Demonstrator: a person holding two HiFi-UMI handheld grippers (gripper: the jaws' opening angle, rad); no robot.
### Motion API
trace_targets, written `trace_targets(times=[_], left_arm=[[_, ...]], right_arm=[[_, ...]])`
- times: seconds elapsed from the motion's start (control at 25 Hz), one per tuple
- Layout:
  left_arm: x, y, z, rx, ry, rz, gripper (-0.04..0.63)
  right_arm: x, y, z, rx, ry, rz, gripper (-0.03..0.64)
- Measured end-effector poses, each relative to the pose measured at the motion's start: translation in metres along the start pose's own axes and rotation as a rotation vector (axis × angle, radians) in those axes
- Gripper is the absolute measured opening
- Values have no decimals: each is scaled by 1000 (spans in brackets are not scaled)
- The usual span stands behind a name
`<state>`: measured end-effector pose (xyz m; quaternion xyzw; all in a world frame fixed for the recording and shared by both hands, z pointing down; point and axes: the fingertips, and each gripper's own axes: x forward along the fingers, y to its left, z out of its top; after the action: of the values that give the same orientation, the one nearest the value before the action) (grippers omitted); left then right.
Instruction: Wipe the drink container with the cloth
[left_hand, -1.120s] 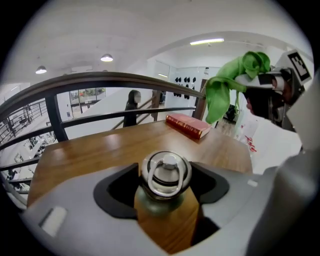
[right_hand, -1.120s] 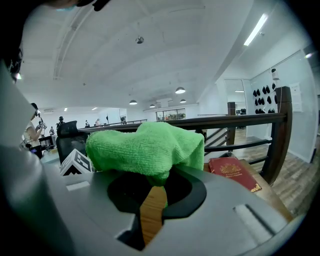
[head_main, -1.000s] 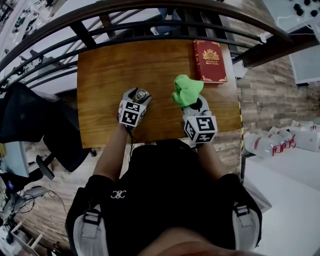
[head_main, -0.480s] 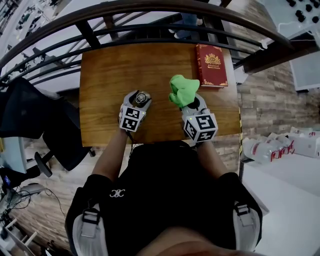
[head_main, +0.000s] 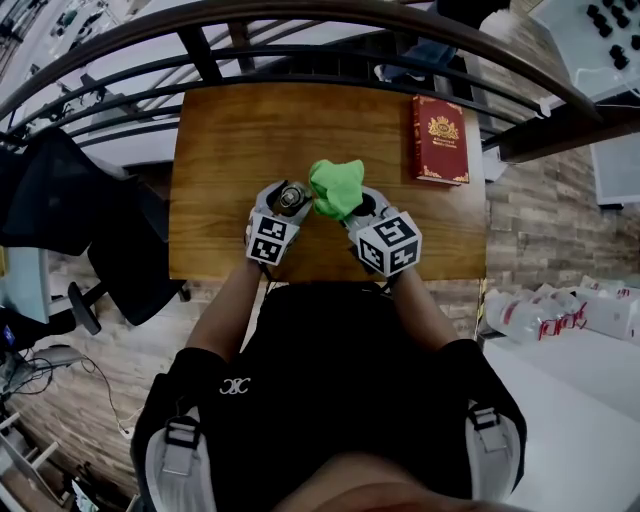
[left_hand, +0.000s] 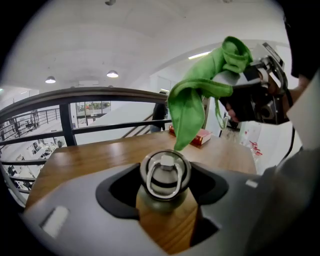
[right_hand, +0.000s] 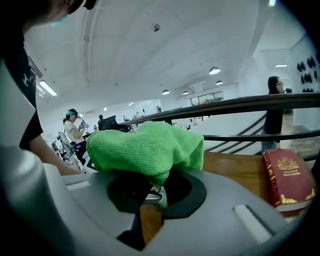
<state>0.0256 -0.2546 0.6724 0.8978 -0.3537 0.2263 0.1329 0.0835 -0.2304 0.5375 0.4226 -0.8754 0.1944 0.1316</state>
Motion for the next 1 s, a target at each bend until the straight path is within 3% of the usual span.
trace_targets(times=[0.16, 0.44, 0.56, 0.72, 1.0], left_arm=[[-3, 0, -1, 7, -20, 10, 333], [-8, 2, -3, -11, -47, 30, 333], [-8, -1, -4, 16, -58, 34, 333], [-9, -6, -5, 48, -76, 44, 333], [-17, 0, -8, 7, -115, 50, 333]], right_arm=[[22, 13, -18, -5, 73, 59, 46], [49, 20, -50, -8, 191, 98, 46], [56, 23, -60, -17, 232, 109, 46], [65, 24, -73, -25, 274, 113, 46], [78, 25, -77, -30, 303, 108, 46]])
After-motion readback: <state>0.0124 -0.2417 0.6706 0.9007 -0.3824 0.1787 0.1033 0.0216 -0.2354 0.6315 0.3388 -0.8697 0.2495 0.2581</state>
